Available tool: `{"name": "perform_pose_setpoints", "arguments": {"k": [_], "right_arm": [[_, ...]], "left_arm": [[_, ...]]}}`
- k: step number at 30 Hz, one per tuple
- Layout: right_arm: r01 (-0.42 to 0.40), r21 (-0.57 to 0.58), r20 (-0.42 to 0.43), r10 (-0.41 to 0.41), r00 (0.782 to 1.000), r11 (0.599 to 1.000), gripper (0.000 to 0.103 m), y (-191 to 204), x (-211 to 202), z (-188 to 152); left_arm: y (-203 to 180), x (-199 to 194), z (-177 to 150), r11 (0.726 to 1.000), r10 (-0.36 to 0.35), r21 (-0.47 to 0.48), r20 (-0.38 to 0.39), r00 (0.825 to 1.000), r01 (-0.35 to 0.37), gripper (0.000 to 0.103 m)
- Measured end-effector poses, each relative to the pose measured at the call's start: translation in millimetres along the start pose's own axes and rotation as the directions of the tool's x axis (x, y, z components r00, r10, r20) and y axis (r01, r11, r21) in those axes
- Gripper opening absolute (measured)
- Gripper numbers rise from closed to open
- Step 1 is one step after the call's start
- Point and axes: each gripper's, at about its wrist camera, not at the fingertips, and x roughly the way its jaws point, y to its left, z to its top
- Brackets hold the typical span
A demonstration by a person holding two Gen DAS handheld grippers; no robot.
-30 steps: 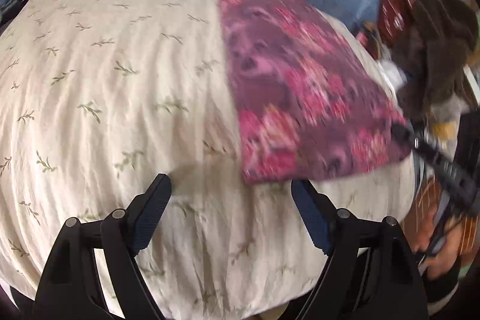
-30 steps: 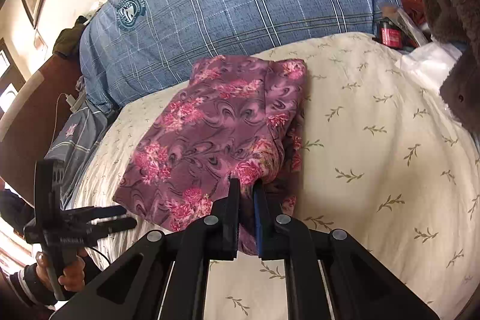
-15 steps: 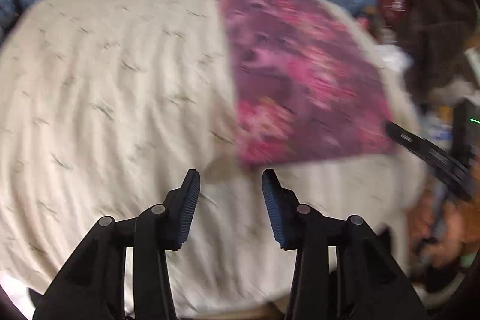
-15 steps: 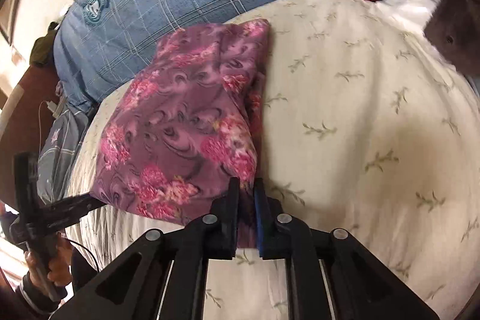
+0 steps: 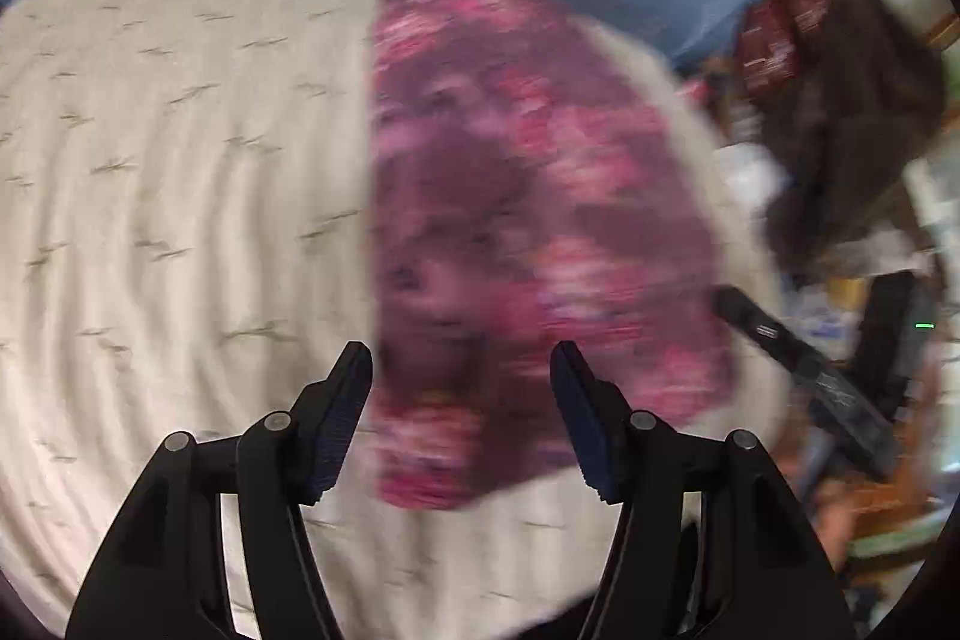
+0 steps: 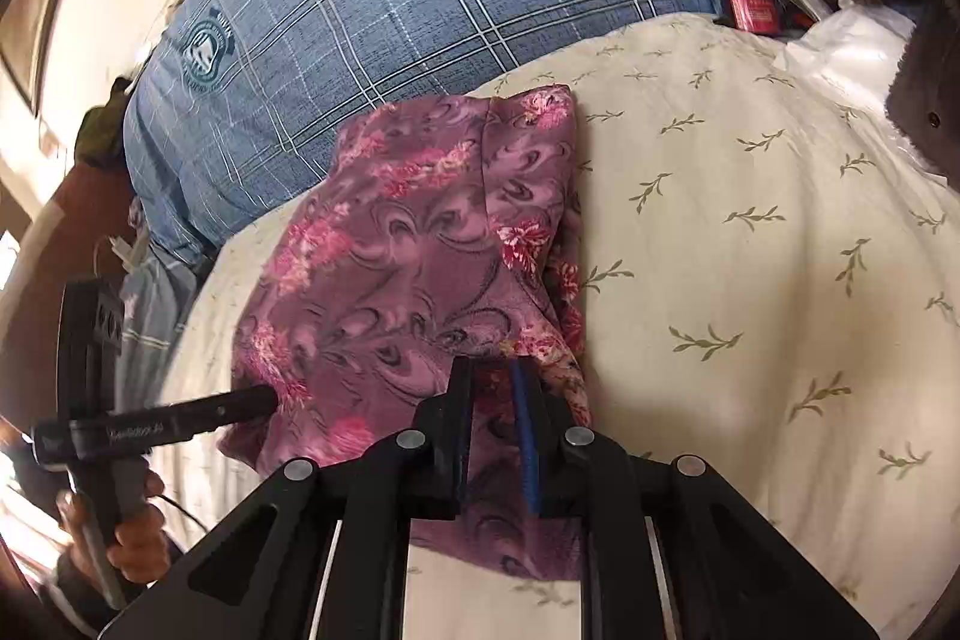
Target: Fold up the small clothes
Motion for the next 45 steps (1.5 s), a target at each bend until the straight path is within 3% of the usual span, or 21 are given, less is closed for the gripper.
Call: {"name": "perform_pose_setpoints", "arguments": {"k": [4, 7, 8, 9, 10, 12, 15, 18, 20, 22, 25, 28, 32, 34, 35, 37, 40, 42, 43, 44, 45], "right_arm": [[-0.054, -0.039, 0.093, 0.057, 0.994, 0.998, 0.019, 17, -6, 33], [-0.01, -0.068, 0.021, 0.011, 1.0, 0.998, 0.018, 16, 36, 35], [0.032, -0.081, -0.027, -0.034, 0.999, 0.996, 0.018, 15, 52, 30], [0.069, -0.099, -0.103, -0.079, 0.992, 0.993, 0.019, 10, 74, 24], [0.049, -0.098, -0.044, -0.054, 0.998, 0.994, 0.018, 8, 69, 24], [0.013, -0.042, -0.099, -0.018, 0.995, 0.999, 0.019, 5, 64, 37], [-0.04, 0.026, 0.013, 0.04, 0.999, 0.999, 0.027, -4, 51, 62], [-0.002, 0.027, -0.001, 0.002, 1.0, 1.0, 0.035, -6, 73, 84], [0.063, 0.023, -0.115, -0.06, 0.992, 0.998, 0.037, -15, 98, 83], [0.091, -0.024, -0.09, -0.092, 0.992, 0.996, 0.036, -11, 95, 86], [0.053, 0.005, -0.121, -0.052, 0.991, 0.999, 0.038, -20, 75, 90], [0.049, 0.073, -0.132, -0.039, 0.99, 0.996, 0.056, -44, 53, 78], [-0.075, 0.129, -0.165, 0.096, 0.982, 0.989, 0.056, -62, 51, 53], [-0.187, 0.138, -0.153, 0.208, 0.966, 0.972, 0.059, -56, 58, 48], [-0.241, 0.162, -0.163, 0.267, 0.95, 0.957, 0.06, -54, 66, 46], [-0.262, 0.152, -0.146, 0.284, 0.948, 0.953, 0.063, -42, 75, 47], [-0.254, 0.154, -0.12, 0.273, 0.955, 0.955, 0.058, -40, 78, 51], [-0.195, 0.14, -0.123, 0.213, 0.969, 0.971, 0.034, -38, 79, 49], [-0.183, 0.125, -0.111, 0.197, 0.974, 0.975, 0.03, -37, 76, 48], [-0.161, 0.099, -0.099, 0.171, 0.98, 0.982, 0.026, -35, 71, 46], [-0.139, 0.073, -0.092, 0.145, 0.985, 0.988, 0.025, -30, 70, 45]], "left_arm": [[-13, -9, 35, 0.999, 0.044, 0.02, 0.094, 0.995, -0.046, 0.07], [-5, 26, 54, 0.988, 0.152, 0.009, 0.066, 0.986, -0.153, 0.07], [4, 45, 54, 0.98, 0.197, -0.003, 0.024, 0.98, -0.197, 0.078], [13, 54, 49, 0.984, 0.178, -0.019, -0.005, 0.984, -0.178, 0.08], [16, 48, 46, 0.989, 0.149, -0.028, 0.032, 0.988, -0.148, 0.081], [14, 34, 48, 0.996, 0.083, -0.021, 0.021, 0.996, -0.082, 0.079], [15, 15, 62, 0.999, -0.006, -0.05, 0.071, 0.997, 0.01, 0.079], [16, 30, 84, 0.995, 0.066, -0.075, 0.068, 0.995, -0.061, 0.079], [25, 60, 90, 0.985, 0.149, -0.081, -0.018, 0.989, -0.15, 0.081], [25, 57, 90, 0.988, 0.141, -0.069, -0.008, 0.99, -0.141, 0.082], [29, 34, 84, 0.997, 0.059, -0.054, -0.024, 0.998, -0.06, 0.082], [58, 14, 78, 0.993, -0.013, -0.114, -0.032, 0.999, 0.009, 0.082], [77, 21, 67, 0.977, -0.111, -0.19, -0.058, 0.992, 0.098, 0.085], [62, 27, 67, 0.984, -0.093, -0.155, -0.038, 0.995, 0.086, 0.092], [53, 32, 65, 0.981, -0.136, -0.145, -0.056, 0.989, 0.126, 0.092], [36, 49, 69, 0.971, -0.196, -0.157, -0.096, 0.976, 0.18, 0.096], [29, 50, 70, 0.973, -0.169, -0.167, -0.061, 0.984, 0.157, 0.098], [30, 49, 74, 0.965, -0.166, -0.21, -0.034, 0.986, 0.155, 0.08], [33, 47, 74, 0.966, -0.143, -0.223, -0.034, 0.989, 0.132, 0.052], [34, 49, 76, 0.967, -0.13, -0.225, -0.04, 0.991, 0.117, 0.038], [36, 46, 75, 0.966, -0.127, -0.229, -0.032, 0.991, 0.116, 0.034]]}}
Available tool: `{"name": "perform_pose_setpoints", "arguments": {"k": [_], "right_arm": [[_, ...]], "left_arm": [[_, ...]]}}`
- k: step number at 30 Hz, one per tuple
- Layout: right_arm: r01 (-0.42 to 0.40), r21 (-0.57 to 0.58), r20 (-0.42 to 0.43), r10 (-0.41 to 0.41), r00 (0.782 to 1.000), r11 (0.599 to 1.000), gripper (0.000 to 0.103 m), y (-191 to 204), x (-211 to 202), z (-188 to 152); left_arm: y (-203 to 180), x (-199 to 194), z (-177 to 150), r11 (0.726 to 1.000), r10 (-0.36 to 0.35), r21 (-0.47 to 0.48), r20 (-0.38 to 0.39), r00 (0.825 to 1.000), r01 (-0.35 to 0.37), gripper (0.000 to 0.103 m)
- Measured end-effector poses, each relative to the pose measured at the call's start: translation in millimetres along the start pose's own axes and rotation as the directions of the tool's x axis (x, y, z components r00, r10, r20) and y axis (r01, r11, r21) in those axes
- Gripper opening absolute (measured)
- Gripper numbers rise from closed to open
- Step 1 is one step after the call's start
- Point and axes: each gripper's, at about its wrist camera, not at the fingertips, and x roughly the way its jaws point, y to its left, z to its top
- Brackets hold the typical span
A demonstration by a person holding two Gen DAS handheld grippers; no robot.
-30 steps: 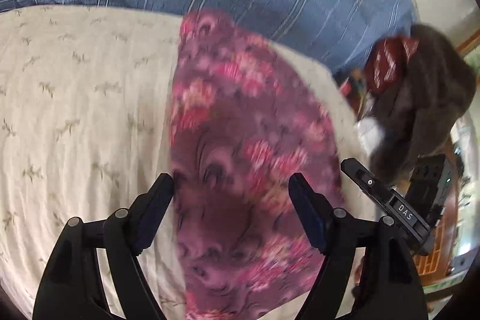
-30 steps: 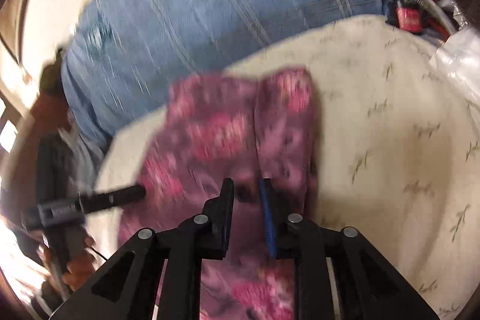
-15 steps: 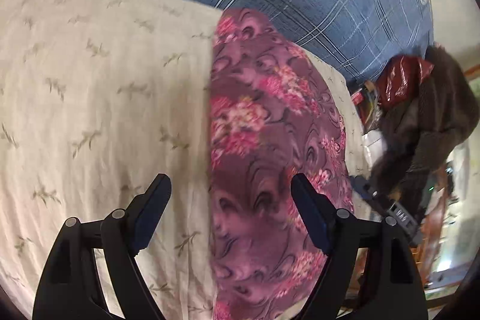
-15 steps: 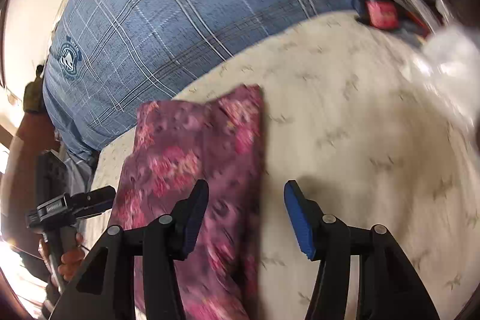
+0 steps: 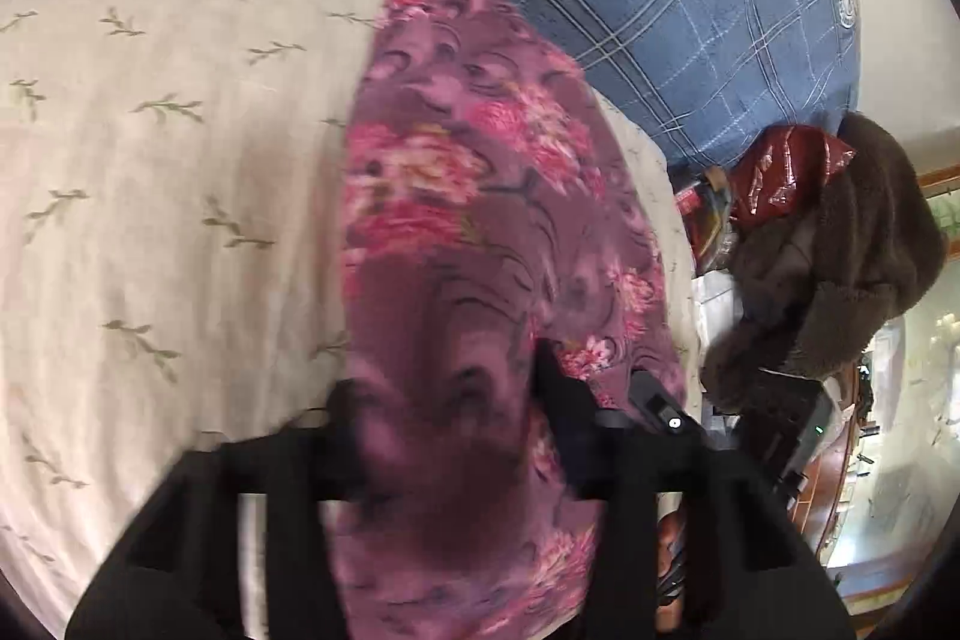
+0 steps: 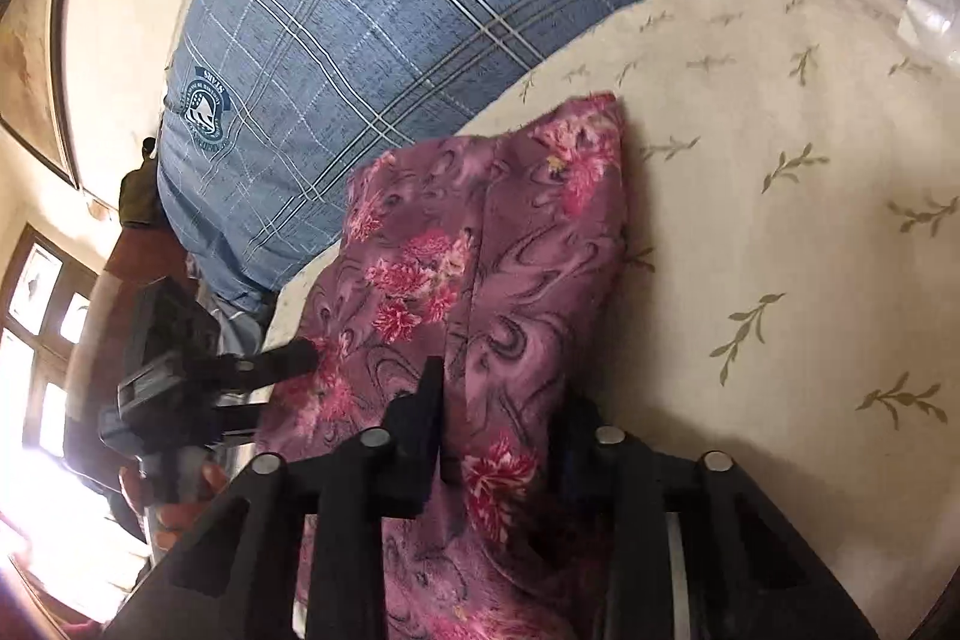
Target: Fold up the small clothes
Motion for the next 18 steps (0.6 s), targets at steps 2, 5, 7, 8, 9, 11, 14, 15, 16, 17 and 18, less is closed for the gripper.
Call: {"name": "perform_pose_setpoints", "arguments": {"k": [2, 5, 7, 8, 9, 11, 14, 15, 16, 17, 18], "right_arm": [[0.053, -0.046, 0.019, -0.052, 0.998, 0.998, 0.024, 14, 1, 1], [0.116, -0.1, 0.056, -0.11, 0.992, 0.988, 0.023, 33, -5, 2], [0.134, -0.115, 0.071, -0.127, 0.989, 0.984, 0.022, 43, -11, 2], [0.147, -0.128, 0.083, -0.137, 0.987, 0.981, 0.022, 48, -15, 2], [0.152, -0.144, 0.089, -0.14, 0.986, 0.978, 0.022, 54, -20, 1], [0.153, -0.164, 0.1, -0.138, 0.985, 0.975, 0.02, 64, -25, -1], [0.148, -0.202, 0.128, -0.124, 0.984, 0.968, 0.019, 87, -35, -6], [0.14, -0.217, 0.141, -0.111, 0.984, 0.966, 0.019, 98, -39, -8], [0.132, -0.229, 0.148, -0.099, 0.984, 0.964, 0.019, 107, -42, -10], [0.122, -0.244, 0.153, -0.086, 0.985, 0.962, 0.019, 116, -44, -13], [0.114, -0.256, 0.152, -0.076, 0.985, 0.96, 0.019, 124, -43, -14]], "left_arm": [[-4, -4, -2, 1.0, 0.018, 0.006, 0.022, 1.0, -0.018, 0.027], [-22, -13, -8, 0.993, 0.076, 0.084, 0.066, 0.995, -0.081, 0.025], [-27, -22, -12, 0.989, 0.085, 0.113, 0.081, 0.993, -0.093, 0.025], [-29, -27, -14, 0.988, 0.082, 0.123, 0.085, 0.993, -0.092, 0.025], [-31, -30, -15, 0.988, 0.078, 0.127, 0.091, 0.993, -0.09, 0.025], [-31, -42, -19, 0.986, 0.073, 0.141, 0.105, 0.992, -0.087, 0.025], [-32, -60, -27, 0.982, 0.074, 0.165, 0.132, 0.988, -0.095, 0.025], [-32, -65, -29, 0.981, 0.079, 0.167, 0.139, 0.987, -0.102, 0.025], [-31, -71, -32, 0.979, 0.082, 0.171, 0.145, 0.986, -0.107, 0.025], [-29, -79, -35, 0.979, 0.085, 0.174, 0.153, 0.985, -0.111, 0.025], [-27, -88, -38, 0.978, 0.089, 0.174, 0.165, 0.982, -0.118, 0.025]]}}
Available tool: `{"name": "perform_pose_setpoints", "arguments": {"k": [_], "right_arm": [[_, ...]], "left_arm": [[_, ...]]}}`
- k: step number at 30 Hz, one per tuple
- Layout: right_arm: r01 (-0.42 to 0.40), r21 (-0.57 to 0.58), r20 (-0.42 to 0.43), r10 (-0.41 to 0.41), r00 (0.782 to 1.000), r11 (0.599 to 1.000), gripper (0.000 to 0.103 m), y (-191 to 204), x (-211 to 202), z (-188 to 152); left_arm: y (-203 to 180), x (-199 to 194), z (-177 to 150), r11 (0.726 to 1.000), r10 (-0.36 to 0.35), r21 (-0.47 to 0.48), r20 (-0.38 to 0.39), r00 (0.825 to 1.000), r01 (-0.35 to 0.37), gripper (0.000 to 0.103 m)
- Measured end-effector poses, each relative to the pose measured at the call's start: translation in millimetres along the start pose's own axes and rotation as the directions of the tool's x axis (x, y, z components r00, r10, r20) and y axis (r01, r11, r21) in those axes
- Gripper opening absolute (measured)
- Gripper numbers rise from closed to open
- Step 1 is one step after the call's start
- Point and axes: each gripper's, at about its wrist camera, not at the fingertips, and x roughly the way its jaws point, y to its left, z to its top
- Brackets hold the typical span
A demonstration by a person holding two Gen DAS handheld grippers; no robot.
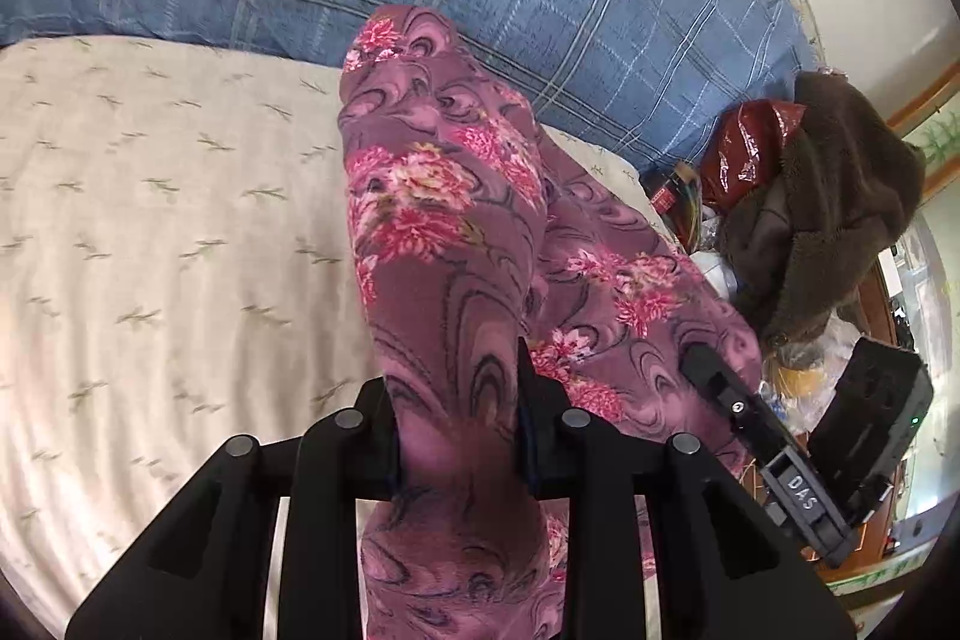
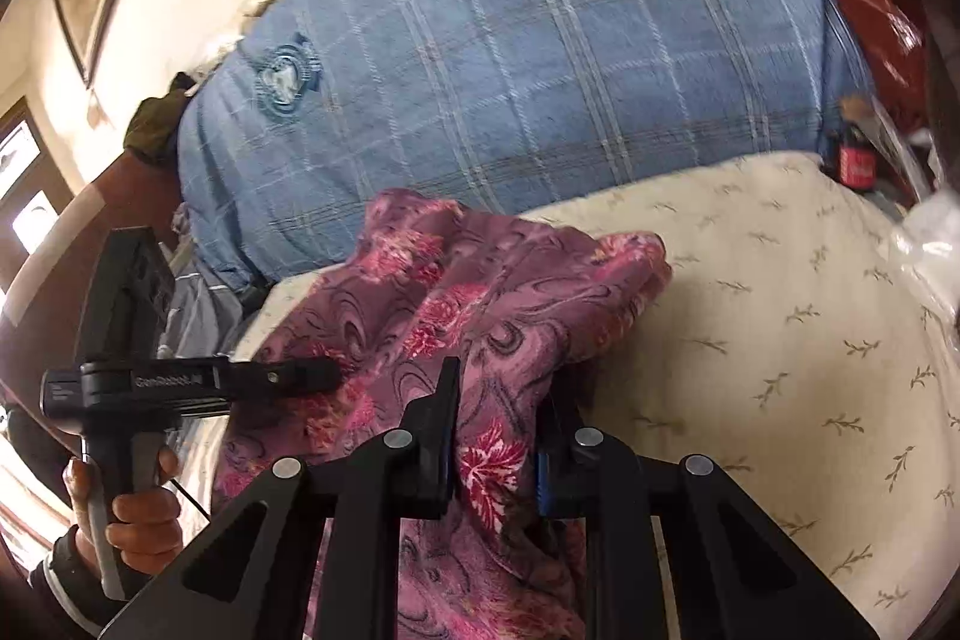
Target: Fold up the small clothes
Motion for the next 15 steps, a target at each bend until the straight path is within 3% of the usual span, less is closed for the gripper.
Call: {"name": "perform_pose_setpoints", "arguments": {"k": [6, 8, 12, 15], "right_arm": [[-0.087, 0.05, -0.041, 0.089, 0.995, 0.995, 0.019, 26, 18, -16], [-0.062, 0.069, -0.081, 0.067, 0.994, 0.996, 0.028, 28, 37, -26], [0.096, 0.046, -0.175, -0.087, 0.981, 0.994, 0.03, 12, 73, -46], [-0.08, 0.223, -0.209, 0.128, 0.97, 0.972, 0.036, -12, 77, -63]], "left_arm": [[33, -46, -19, 0.999, 0.032, -0.028, 0.044, 0.999, -0.031, 0.025], [54, -47, -24, 0.996, 0.049, -0.07, 0.033, 0.998, -0.046, 0.025], [97, -23, -35, 0.98, 0.054, -0.19, -0.049, 0.997, -0.062, 0.025], [111, -20, -41, 0.978, 0.006, -0.209, -0.041, 0.999, -0.014, 0.026]]}}
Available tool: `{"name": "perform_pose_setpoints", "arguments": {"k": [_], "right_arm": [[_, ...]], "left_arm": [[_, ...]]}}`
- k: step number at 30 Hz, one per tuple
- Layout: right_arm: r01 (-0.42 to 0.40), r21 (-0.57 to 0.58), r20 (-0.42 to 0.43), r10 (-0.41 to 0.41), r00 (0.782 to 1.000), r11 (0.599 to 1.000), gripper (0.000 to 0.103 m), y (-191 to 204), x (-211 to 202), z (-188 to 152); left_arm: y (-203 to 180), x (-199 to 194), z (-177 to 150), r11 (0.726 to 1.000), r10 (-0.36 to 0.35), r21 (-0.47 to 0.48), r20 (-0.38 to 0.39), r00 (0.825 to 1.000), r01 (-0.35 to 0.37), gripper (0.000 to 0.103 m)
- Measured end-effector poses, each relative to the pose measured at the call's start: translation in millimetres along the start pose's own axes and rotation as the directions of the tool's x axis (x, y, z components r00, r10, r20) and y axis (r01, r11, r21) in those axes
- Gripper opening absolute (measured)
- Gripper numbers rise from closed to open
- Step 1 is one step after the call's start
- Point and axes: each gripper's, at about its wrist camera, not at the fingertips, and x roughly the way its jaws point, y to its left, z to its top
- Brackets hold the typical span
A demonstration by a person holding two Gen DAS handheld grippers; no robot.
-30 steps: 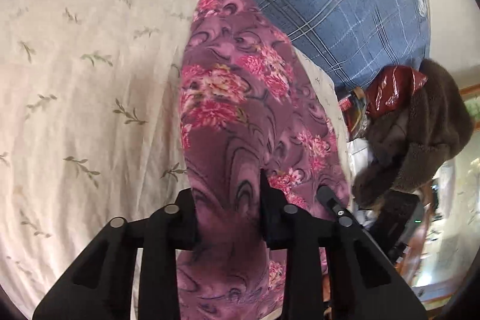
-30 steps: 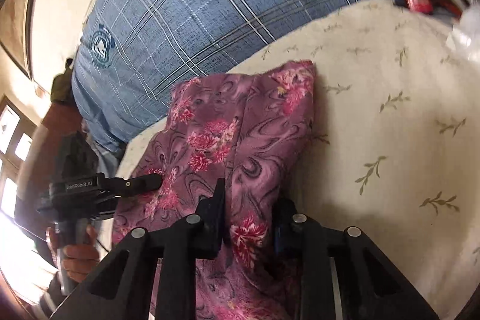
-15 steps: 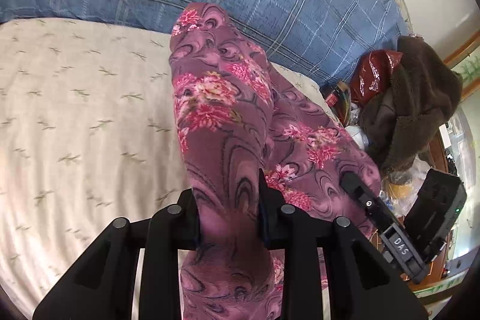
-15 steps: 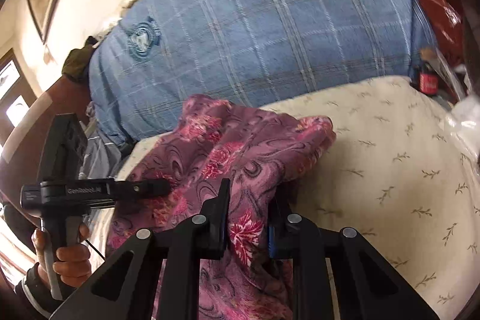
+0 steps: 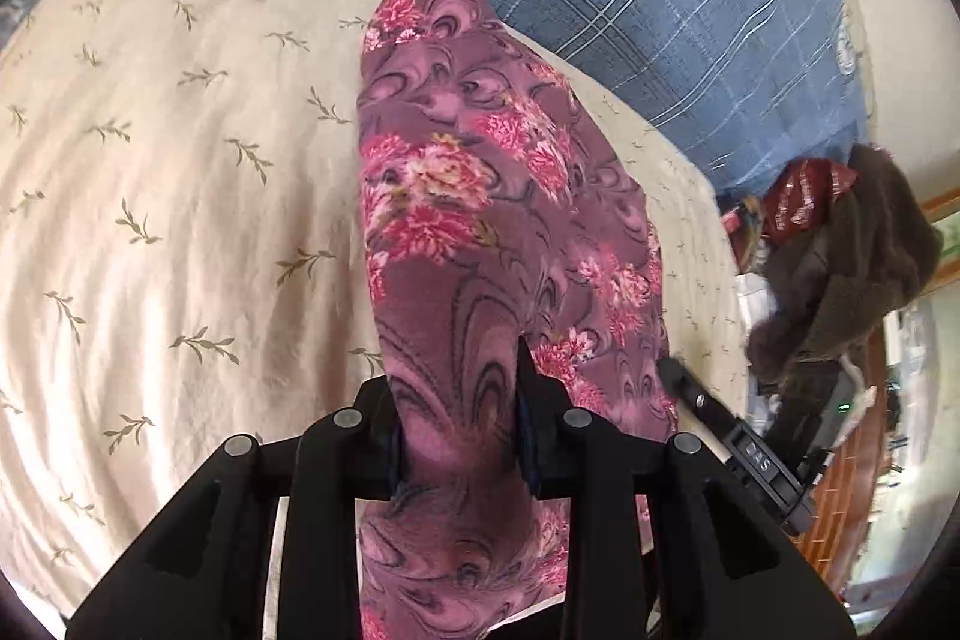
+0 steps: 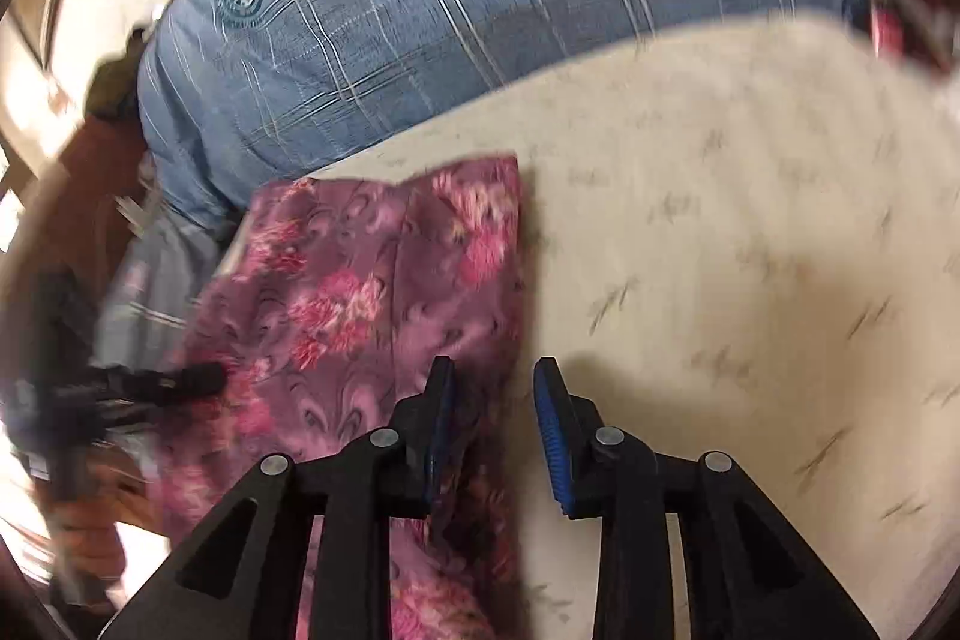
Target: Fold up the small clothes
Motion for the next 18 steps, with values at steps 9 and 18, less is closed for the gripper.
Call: {"name": "perform_pose_setpoints", "arguments": {"k": [9, 18], "right_arm": [[-0.194, -0.046, -0.03, 0.193, 0.981, 0.98, 0.025, 17, 34, 3], [-0.261, -0.14, -0.001, 0.263, 0.965, 0.955, 0.023, 72, 9, -11]], "left_arm": [[-8, -2, 5, 0.999, 0.029, 0.017, 0.01, 1.0, -0.029, 0.027], [7, -51, -19, 0.999, -0.007, 0.052, 0.081, 0.997, 0.002, 0.027]]}}
